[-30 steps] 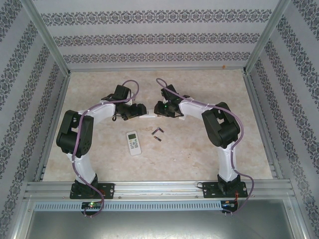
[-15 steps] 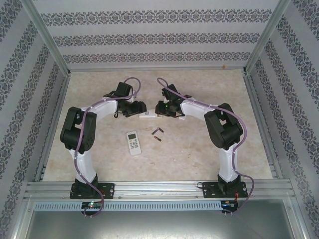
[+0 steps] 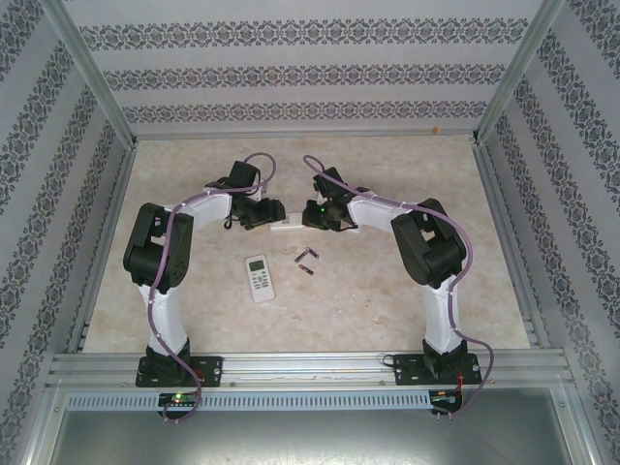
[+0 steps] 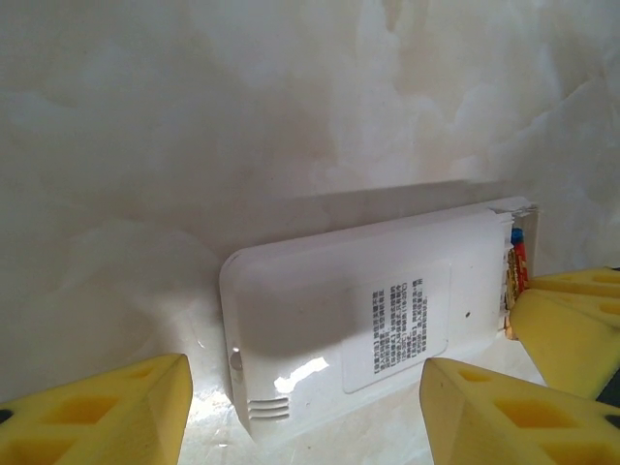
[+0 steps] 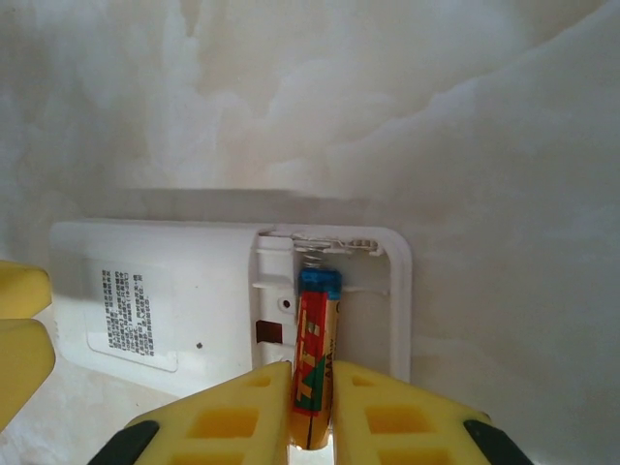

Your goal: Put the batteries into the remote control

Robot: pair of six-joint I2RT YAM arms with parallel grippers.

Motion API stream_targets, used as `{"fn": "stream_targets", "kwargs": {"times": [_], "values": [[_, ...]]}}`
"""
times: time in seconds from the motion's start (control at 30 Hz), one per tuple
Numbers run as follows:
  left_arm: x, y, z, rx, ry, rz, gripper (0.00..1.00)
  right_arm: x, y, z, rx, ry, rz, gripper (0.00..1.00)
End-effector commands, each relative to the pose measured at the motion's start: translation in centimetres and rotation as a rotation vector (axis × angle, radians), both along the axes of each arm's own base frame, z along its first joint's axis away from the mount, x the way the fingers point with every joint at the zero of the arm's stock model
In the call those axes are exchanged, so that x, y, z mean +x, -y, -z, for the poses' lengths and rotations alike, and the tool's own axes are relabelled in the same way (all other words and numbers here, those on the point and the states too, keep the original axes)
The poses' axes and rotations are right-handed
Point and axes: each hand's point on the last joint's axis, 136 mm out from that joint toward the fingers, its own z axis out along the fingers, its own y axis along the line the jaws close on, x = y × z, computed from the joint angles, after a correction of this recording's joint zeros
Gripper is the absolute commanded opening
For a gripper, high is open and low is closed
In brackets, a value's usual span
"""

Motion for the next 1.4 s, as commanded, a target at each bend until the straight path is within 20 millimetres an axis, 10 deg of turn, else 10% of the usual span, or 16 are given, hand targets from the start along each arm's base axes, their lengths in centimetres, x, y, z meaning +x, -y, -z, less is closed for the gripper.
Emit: {"fn": "stream_targets", "kwargs": {"times": [0.0, 0.63, 1.07, 1.37], "values": [[0.2, -0.6, 0.7, 0.032, -0.013, 0.005, 0.64, 0.3, 0.4, 1.2, -0.021, -0.02, 0.006, 0.16], [-0.1, -1.7, 3.8, 0.11, -0.07, 0.005, 0.49, 0.1, -0.2, 4.4, -0.255, 0.11, -0.118, 0.11], [-0.1, -1.5, 3.2, 0.09, -0.063, 0.001, 0.49, 1.2, 0.1, -3.3, -0.051, 0.131, -0.047, 0.29], [-0.1, -1.4, 3.2, 0.084, -0.061, 0.003, 0.49, 1.1, 0.3, -1.9, -0.065, 0.111, -0.039, 0.17]]}}
